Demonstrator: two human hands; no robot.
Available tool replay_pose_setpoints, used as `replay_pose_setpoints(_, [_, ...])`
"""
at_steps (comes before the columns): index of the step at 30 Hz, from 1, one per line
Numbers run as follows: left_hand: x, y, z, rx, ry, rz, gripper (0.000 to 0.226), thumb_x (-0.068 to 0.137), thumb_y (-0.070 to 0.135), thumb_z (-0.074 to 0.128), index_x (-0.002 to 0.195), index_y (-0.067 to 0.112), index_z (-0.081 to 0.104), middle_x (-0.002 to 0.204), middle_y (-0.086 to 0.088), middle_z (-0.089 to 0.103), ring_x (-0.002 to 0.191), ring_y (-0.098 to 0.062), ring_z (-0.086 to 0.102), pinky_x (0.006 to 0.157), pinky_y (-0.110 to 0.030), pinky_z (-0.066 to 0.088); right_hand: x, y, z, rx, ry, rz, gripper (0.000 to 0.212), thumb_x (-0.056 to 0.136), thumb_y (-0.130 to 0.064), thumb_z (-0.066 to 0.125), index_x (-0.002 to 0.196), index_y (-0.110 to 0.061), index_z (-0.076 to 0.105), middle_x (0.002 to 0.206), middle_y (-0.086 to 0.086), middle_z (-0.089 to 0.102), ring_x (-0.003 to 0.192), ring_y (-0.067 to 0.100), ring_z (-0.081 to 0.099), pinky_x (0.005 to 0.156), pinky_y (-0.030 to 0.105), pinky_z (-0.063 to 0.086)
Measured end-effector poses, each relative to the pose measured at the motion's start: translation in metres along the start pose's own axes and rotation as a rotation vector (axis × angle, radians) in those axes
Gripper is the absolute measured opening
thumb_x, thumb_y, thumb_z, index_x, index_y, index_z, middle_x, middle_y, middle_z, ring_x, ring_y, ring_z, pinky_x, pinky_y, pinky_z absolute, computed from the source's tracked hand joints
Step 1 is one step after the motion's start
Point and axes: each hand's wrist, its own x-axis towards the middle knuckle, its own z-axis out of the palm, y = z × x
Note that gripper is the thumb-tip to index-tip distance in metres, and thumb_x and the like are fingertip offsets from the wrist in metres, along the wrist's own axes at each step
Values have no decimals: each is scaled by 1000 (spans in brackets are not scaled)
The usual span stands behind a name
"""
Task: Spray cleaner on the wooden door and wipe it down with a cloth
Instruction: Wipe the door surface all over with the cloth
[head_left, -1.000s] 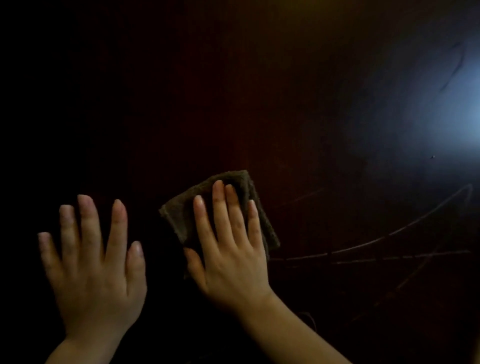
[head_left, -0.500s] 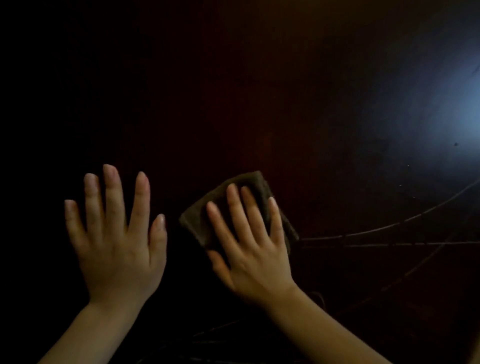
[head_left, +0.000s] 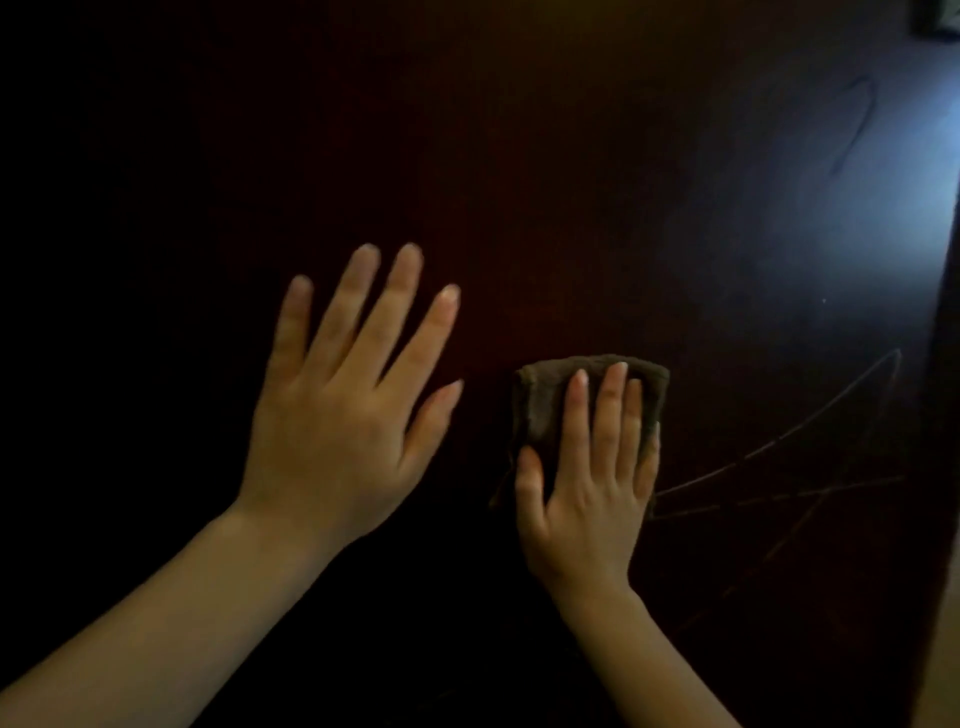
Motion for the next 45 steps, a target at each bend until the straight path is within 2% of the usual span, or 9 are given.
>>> replay_pose_setpoints(4, [41,19,21,54,-83,172,54,96,42,30,144,15,32,152,-13,24,142,-29,15,114,-51,8,1,15,-1,42,54,298,65,92,-45,27,148,-20,4,155,5,4,143,12,-4,113,42,5])
replay_pose_setpoints(10, [39,20,25,139,-108,191,61,94,43,31,147,14,23,154,-15,16,143,-31,10,113,-52,4,-5,-18,5,26,60,459,67,91,-43,31,147,-13,9,154,16,9,142,29,9,112,54,13])
replay_pose_setpoints(17, [39,20,24,106,-98,195,62,92,43,32,145,13,27,153,-17,18,142,-33,14,112,-53,4,-4,-19,3,21,-13,240,59,97,-51,9,150,-27,-3,156,9,5,144,23,1,112,47,5])
replay_pose_setpoints(23, [38,22,24,86,-97,173,62,91,42,34,146,13,28,154,-16,18,142,-33,14,112,-53,6,21,11,-6,76,-19,404,62,95,-47,19,145,-23,-9,155,6,-8,143,17,-11,115,51,4])
replay_pose_setpoints(29, [39,19,24,80,-86,184,62,90,41,34,144,12,30,153,-17,20,141,-33,17,112,-52,7,34,1,-7,-7,-78,3,60,98,-46,14,150,-22,0,155,12,6,143,27,2,113,48,1])
replay_pose_setpoints(31, [39,20,23,85,-97,180,62,90,42,35,144,13,30,153,-16,21,141,-32,17,112,-52,7,63,14,-11,26,-16,104,64,93,-45,24,149,-22,5,156,8,3,143,22,0,114,44,0])
replay_pose_setpoints(36, [40,24,19,66,-126,156,61,90,44,32,144,15,28,152,-16,21,141,-32,17,113,-51,6,96,35,-20,73,-54,323,63,91,-47,14,143,-21,-9,152,2,-14,142,16,-13,116,47,-5])
replay_pose_setpoints(42, [52,29,22,115,-123,167,66,88,47,35,145,14,30,153,-17,21,141,-34,16,111,-56,7,51,26,-20,-18,-185,-114,61,97,-50,7,149,-21,-8,156,8,-6,144,25,-9,114,50,-1])
replay_pose_setpoints(45, [62,25,25,122,-100,235,68,86,50,38,144,14,31,152,-16,22,141,-34,17,112,-55,8,79,49,-25,18,-165,-88,60,96,-51,13,149,-30,-6,156,0,-8,144,17,-12,115,43,-5])
